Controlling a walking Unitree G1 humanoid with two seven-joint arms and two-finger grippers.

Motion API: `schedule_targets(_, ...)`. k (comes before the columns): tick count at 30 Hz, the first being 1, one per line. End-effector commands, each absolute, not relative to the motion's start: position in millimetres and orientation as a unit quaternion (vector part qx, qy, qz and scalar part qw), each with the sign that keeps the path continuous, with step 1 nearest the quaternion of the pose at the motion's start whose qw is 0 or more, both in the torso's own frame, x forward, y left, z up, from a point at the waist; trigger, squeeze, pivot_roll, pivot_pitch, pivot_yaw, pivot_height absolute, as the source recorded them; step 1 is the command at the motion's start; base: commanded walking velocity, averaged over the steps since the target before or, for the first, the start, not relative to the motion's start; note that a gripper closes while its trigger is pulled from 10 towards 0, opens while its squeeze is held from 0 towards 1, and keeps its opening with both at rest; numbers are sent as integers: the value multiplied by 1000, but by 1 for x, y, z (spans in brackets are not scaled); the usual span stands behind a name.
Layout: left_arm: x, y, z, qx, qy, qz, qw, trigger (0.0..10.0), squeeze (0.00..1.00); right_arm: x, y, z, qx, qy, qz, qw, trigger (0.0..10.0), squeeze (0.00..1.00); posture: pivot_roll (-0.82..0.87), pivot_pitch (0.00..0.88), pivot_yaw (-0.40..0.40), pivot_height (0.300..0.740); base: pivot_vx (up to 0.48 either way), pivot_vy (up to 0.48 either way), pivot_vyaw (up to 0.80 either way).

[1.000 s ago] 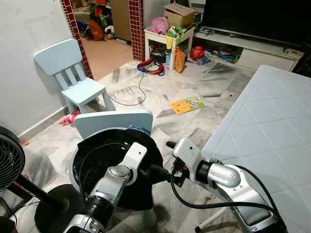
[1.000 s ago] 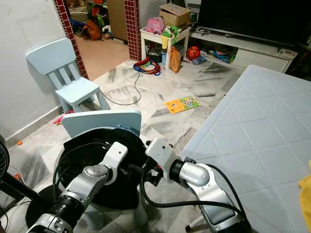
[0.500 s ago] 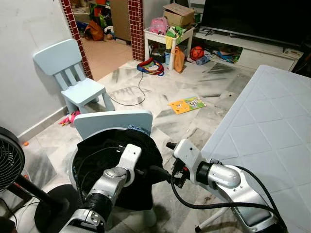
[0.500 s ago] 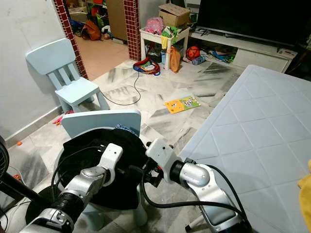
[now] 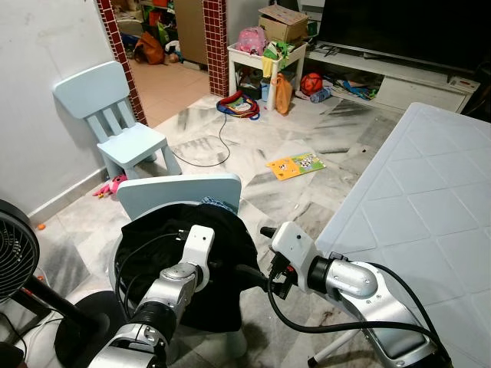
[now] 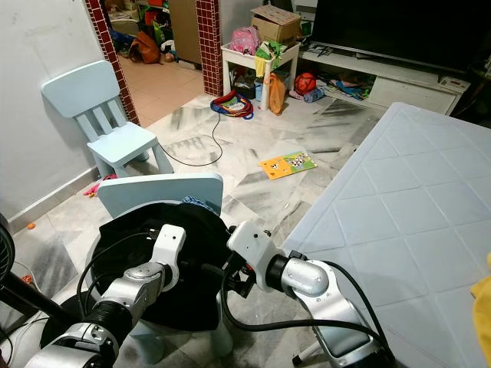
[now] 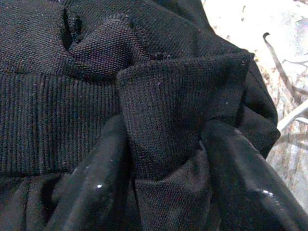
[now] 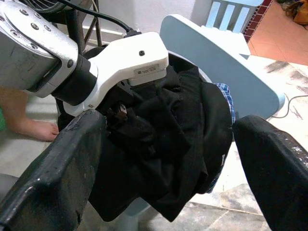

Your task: Hang hanger

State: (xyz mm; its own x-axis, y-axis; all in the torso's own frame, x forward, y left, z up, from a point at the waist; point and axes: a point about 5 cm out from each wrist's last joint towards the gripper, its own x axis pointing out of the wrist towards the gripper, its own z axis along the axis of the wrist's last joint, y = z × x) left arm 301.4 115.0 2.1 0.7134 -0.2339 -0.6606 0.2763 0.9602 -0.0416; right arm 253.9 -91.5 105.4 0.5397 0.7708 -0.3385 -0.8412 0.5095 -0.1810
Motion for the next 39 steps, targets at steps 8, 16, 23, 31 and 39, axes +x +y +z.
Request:
schedule_targets(8, 310, 117, 11, 53, 312, -109, 942, 0, 0, 255, -90, 111, -169, 96, 471, 861, 10000, 0, -171, 0, 24, 740, 0, 0, 0)
schedule_targets(16, 317, 118, 30, 96, 218, -82, 968, 0, 0, 255, -91, 112, -172, 96, 471, 860, 10000, 0, -168, 0, 16, 740, 0, 0, 0)
schedule_targets(23, 317, 126, 52, 153, 126, -51, 979, 0, 0, 256, -91, 112, -173, 96, 473, 859, 10000, 0, -162, 0, 8, 740, 0, 0, 0)
schedule_targets(31, 289, 130, 54, 195, 120, -74, 971, 0, 0, 257, -93, 111, -173, 96, 470, 860, 10000, 0, -157, 0, 7, 740, 0, 0, 0)
schedule_targets(39, 261, 127, 48, 202, 185, -137, 952, 0, 0, 258, -92, 111, -173, 96, 473, 859, 10000, 0, -144, 0, -1, 740, 0, 0, 0)
